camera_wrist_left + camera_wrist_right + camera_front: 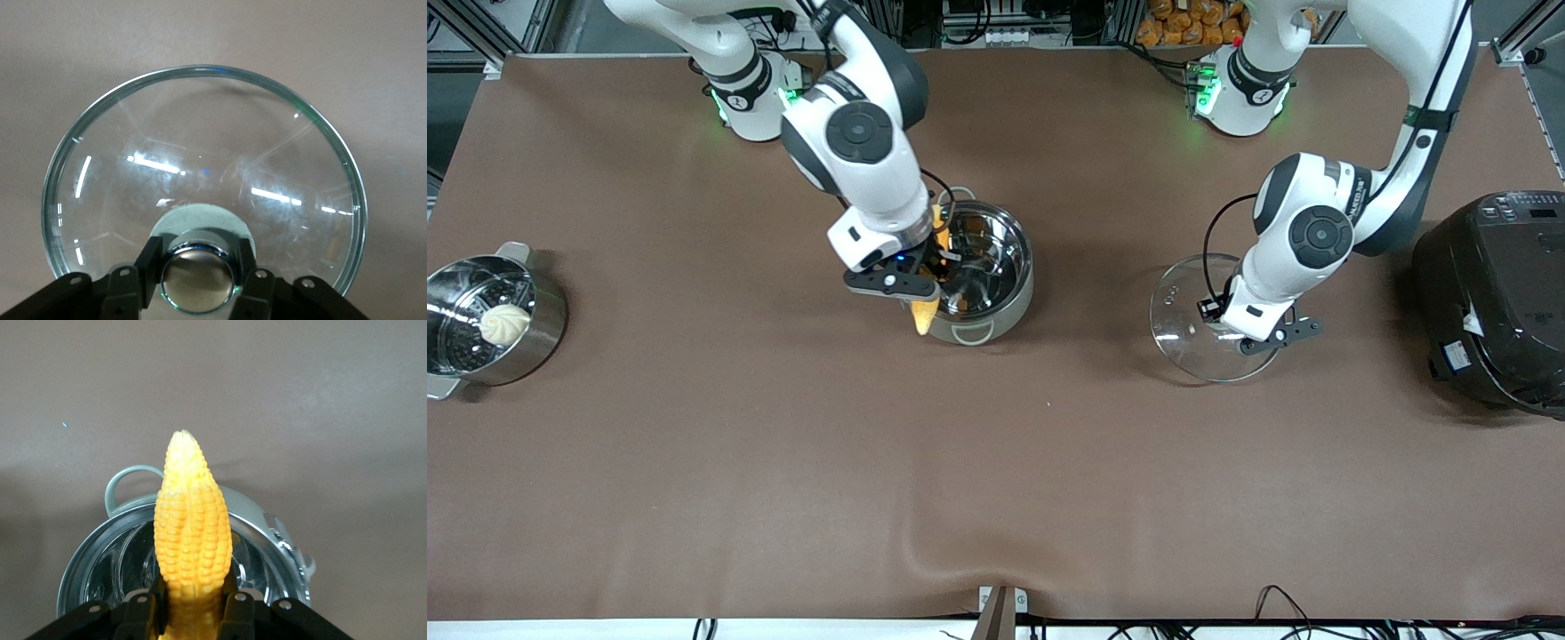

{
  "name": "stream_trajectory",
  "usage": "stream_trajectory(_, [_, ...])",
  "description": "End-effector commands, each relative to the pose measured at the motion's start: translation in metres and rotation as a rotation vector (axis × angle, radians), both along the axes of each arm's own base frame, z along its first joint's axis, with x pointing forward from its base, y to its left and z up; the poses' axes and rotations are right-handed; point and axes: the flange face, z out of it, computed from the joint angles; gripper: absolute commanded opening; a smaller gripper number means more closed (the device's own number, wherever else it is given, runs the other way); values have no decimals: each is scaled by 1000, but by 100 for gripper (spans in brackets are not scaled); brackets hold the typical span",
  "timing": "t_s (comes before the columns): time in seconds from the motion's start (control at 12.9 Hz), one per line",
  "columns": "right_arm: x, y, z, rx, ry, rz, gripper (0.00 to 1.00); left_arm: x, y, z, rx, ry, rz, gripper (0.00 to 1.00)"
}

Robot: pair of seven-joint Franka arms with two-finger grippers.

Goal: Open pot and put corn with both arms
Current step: 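Move the corn over the pot while the left gripper lowers the lid, then lower the corn into the pot and open the right gripper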

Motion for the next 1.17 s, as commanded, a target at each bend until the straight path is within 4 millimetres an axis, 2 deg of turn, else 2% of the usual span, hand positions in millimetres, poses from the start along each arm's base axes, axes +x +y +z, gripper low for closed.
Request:
stream_trajectory(0.0, [-9, 16, -13, -19, -18, 3, 15, -9, 18, -5, -21, -6, -20, 0])
stream_trajectory(0.31, [-29, 38, -42, -58, -24, 12, 15, -21, 26, -28, -32, -20, -10, 0])
stream_trajectory(0.54, [-45, 50, -48, -59, -20, 6, 15, -29, 30, -38, -29, -10, -8, 0])
stream_trajectory(0.62, [-49, 53, -49, -59, -19, 9, 15, -27, 40, -39, -27, -12, 6, 0])
stream_trajectory(0.86, [-55, 58, -49, -60, -19, 8, 17, -33, 42, -48, -28, -11, 4, 0])
stream_trajectory(0.93, [-55, 58, -49, -60, -18, 0, 22, -33, 42, -50, -31, -16, 2, 0])
stream_trajectory(1.01, [-55, 58, -49, -60, -18, 0, 35, -35, 42, -53, -31, -10, 2, 0])
stream_trajectory(1.09, [-55, 58, -49, -58, -19, 0, 72, -35, 43, -54, -31, -10, 4, 0])
